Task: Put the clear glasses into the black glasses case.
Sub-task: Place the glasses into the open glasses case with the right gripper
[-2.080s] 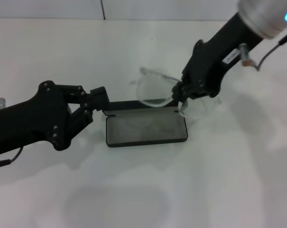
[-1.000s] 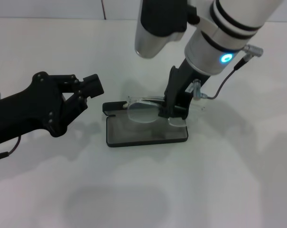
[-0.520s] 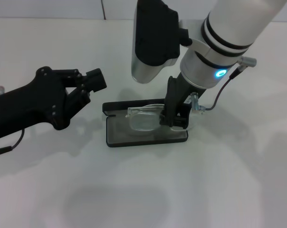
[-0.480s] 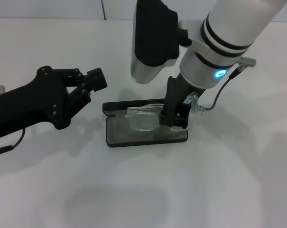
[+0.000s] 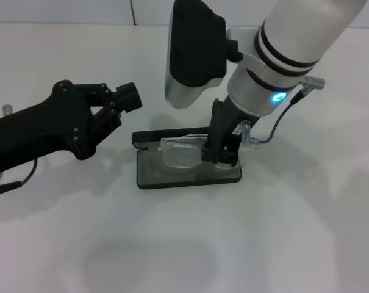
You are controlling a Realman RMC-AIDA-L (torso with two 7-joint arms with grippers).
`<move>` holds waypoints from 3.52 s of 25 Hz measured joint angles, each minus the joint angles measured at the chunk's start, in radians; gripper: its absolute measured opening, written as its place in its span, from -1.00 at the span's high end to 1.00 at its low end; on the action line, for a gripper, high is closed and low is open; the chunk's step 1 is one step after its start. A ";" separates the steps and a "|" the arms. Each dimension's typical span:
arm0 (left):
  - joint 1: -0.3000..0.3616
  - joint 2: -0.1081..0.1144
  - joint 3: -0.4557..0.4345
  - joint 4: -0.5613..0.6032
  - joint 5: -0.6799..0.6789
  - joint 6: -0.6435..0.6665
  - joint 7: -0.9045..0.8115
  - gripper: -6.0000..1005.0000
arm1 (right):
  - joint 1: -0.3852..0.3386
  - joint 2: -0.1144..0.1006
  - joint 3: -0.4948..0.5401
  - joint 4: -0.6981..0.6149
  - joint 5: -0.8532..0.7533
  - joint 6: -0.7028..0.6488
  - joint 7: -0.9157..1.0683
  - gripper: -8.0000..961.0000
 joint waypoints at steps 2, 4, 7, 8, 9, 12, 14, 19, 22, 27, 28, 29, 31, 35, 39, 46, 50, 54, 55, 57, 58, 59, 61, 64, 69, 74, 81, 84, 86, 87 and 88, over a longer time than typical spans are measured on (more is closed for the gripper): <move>-0.002 0.000 0.000 -0.001 0.000 0.000 0.000 0.86 | 0.000 0.000 -0.001 0.000 0.000 0.004 0.001 0.81; -0.002 0.000 0.000 -0.001 0.001 -0.001 0.000 0.86 | 0.000 0.000 -0.006 0.002 0.000 0.014 0.001 0.81; -0.002 0.000 0.000 -0.001 0.002 -0.002 0.000 0.86 | -0.002 0.000 -0.014 0.009 0.000 0.035 0.001 0.81; -0.003 0.000 0.000 0.000 0.002 -0.004 0.000 0.86 | -0.005 0.000 -0.016 0.011 0.000 0.041 0.001 0.81; -0.003 0.000 -0.001 0.000 0.002 -0.006 0.000 0.86 | -0.009 0.000 -0.017 0.011 0.001 0.046 0.001 0.81; -0.004 0.001 0.000 0.000 0.002 -0.010 0.000 0.86 | -0.015 0.000 -0.026 0.012 0.001 0.061 0.001 0.81; -0.004 0.001 0.000 0.000 0.002 -0.010 -0.001 0.86 | -0.017 0.000 -0.029 0.013 0.001 0.065 0.001 0.81; -0.005 0.001 0.000 0.000 0.002 -0.011 -0.007 0.86 | -0.026 0.000 -0.048 0.015 0.001 0.086 0.002 0.81; -0.006 0.001 0.000 0.000 0.002 -0.012 -0.012 0.86 | -0.026 0.000 -0.054 0.015 0.001 0.089 0.002 0.81; -0.006 0.001 0.000 -0.001 0.002 -0.014 -0.013 0.86 | -0.026 0.000 -0.069 0.015 -0.006 0.094 0.002 0.81; -0.007 0.001 0.000 -0.001 0.002 -0.014 -0.013 0.86 | -0.026 0.000 -0.073 0.015 -0.007 0.095 0.002 0.81; -0.007 0.001 0.000 -0.001 0.002 -0.015 -0.013 0.86 | -0.026 0.000 -0.077 0.015 -0.008 0.095 0.002 0.81; -0.008 0.001 -0.001 -0.001 0.002 -0.017 -0.013 0.86 | -0.025 0.000 -0.084 0.014 -0.010 0.097 0.002 0.81; -0.008 0.001 0.000 -0.002 0.002 -0.024 -0.014 0.86 | -0.025 0.000 -0.093 0.010 -0.011 0.103 0.002 0.80; -0.007 0.001 0.000 -0.002 0.002 -0.025 -0.014 0.86 | -0.025 0.000 -0.094 0.009 -0.011 0.105 0.002 0.80; -0.008 0.001 0.000 -0.009 0.002 -0.025 -0.014 0.86 | -0.026 0.000 -0.103 0.009 -0.014 0.121 0.001 0.80; -0.012 0.001 0.000 -0.015 0.002 -0.025 -0.014 0.86 | -0.026 0.000 -0.110 0.012 -0.014 0.134 0.000 0.80; -0.013 0.001 0.000 -0.015 0.002 -0.025 -0.014 0.86 | -0.026 0.000 -0.120 0.013 -0.014 0.143 0.000 0.80; -0.014 0.001 0.000 -0.015 0.002 -0.025 -0.014 0.86 | -0.026 0.000 -0.121 0.012 -0.014 0.144 0.000 0.80; -0.014 0.001 0.000 -0.016 0.002 -0.025 -0.013 0.86 | -0.026 0.000 -0.121 0.012 -0.014 0.145 -0.001 0.80; -0.014 0.001 0.000 -0.016 0.002 -0.025 -0.013 0.86 | -0.026 0.000 -0.121 0.012 -0.014 0.146 -0.001 0.80; -0.014 0.001 0.000 -0.016 0.002 -0.025 -0.013 0.86 | -0.026 0.000 -0.121 0.011 -0.014 0.147 -0.001 0.80; -0.014 0.001 0.000 -0.016 0.002 -0.025 -0.013 0.86 | -0.027 0.000 -0.126 0.008 -0.014 0.148 -0.001 0.80; -0.014 0.001 0.000 -0.016 0.002 -0.026 -0.012 0.86 | -0.027 0.000 -0.131 0.005 -0.014 0.149 -0.001 0.80; -0.014 0.001 0.000 -0.016 0.002 -0.026 -0.012 0.86 | -0.028 0.000 -0.131 0.010 -0.014 0.154 -0.001 0.79; -0.011 0.001 0.000 -0.016 0.002 -0.026 -0.011 0.86 | -0.028 0.000 -0.131 0.012 -0.005 0.160 0.000 0.79; -0.010 0.001 0.000 -0.016 0.002 -0.026 -0.011 0.87 | -0.028 0.000 -0.131 0.015 -0.003 0.169 0.001 0.79; -0.011 0.001 0.000 -0.016 0.002 -0.026 -0.011 0.87 | -0.028 0.000 -0.131 0.024 -0.002 0.169 0.002 0.79; -0.012 0.001 0.000 -0.016 0.002 -0.026 -0.011 0.87 | -0.028 0.000 -0.131 0.027 -0.002 0.168 0.005 0.79; -0.012 0.001 0.000 -0.016 0.002 -0.026 -0.011 0.87 | -0.028 0.000 -0.131 0.028 -0.002 0.168 0.007 0.79; -0.013 0.001 0.001 -0.016 0.002 -0.026 -0.012 0.87 | -0.028 0.000 -0.131 0.029 -0.002 0.168 0.008 0.79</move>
